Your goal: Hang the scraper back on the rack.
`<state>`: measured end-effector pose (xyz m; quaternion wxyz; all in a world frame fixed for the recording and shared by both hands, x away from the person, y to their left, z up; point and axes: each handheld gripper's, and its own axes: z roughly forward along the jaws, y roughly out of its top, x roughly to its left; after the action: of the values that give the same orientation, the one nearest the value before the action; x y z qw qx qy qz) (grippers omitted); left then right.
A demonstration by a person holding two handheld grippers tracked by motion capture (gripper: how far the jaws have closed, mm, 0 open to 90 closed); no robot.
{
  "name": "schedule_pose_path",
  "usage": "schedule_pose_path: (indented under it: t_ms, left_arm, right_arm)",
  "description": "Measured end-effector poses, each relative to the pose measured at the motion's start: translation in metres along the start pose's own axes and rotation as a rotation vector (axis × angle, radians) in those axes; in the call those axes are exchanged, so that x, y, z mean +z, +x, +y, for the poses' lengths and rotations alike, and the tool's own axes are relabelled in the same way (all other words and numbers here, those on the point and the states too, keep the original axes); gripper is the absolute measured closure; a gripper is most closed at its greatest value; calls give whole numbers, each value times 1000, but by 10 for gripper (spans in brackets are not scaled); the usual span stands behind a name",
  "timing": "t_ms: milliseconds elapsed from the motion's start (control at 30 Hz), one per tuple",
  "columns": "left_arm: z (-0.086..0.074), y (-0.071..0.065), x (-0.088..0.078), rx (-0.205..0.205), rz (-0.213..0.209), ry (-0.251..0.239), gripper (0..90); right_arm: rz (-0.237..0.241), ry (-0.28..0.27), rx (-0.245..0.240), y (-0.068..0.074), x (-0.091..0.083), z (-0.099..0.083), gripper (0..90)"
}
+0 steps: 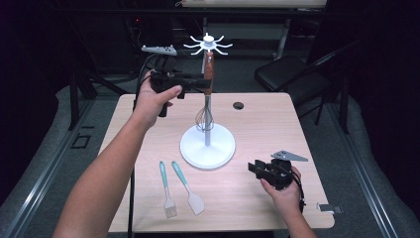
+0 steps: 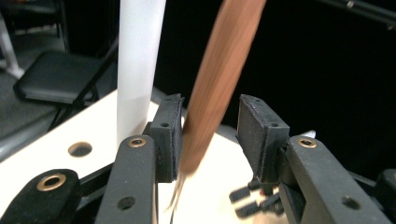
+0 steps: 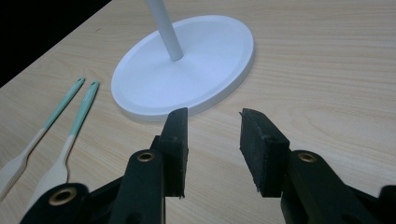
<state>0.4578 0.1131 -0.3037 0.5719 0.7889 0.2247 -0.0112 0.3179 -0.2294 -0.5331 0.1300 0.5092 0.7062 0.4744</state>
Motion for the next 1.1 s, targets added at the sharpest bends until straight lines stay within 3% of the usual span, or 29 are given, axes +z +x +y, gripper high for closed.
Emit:
schedule_pose_path:
  t_ms: [267,400,567,700,833,967,1100]
  left_arm:
    - [-18,-5,-8,4,48,22,606]
    - [-28,-10,-10,19,92,47,604]
    - [-47,-19,-13,14,127,71,592]
    - [-70,-25,-18,7,171,82,586]
    - [-98,-21,-23,-29,191,87,585]
    - [-132,-17,-29,-52,237,118,583]
    - [-164,-20,-37,-50,300,127,607]
  right_arm:
    - [2,-3,-8,2,1,0,618]
    - [-5,-3,-18,2,0,0,616]
    - [-24,-8,-63,5,0,2,605]
    - [-32,4,-103,8,-2,6,576]
    - [-33,3,-136,12,-2,9,550]
    - [-39,6,-165,16,-3,13,516]
    - [-33,4,-161,17,-6,19,602]
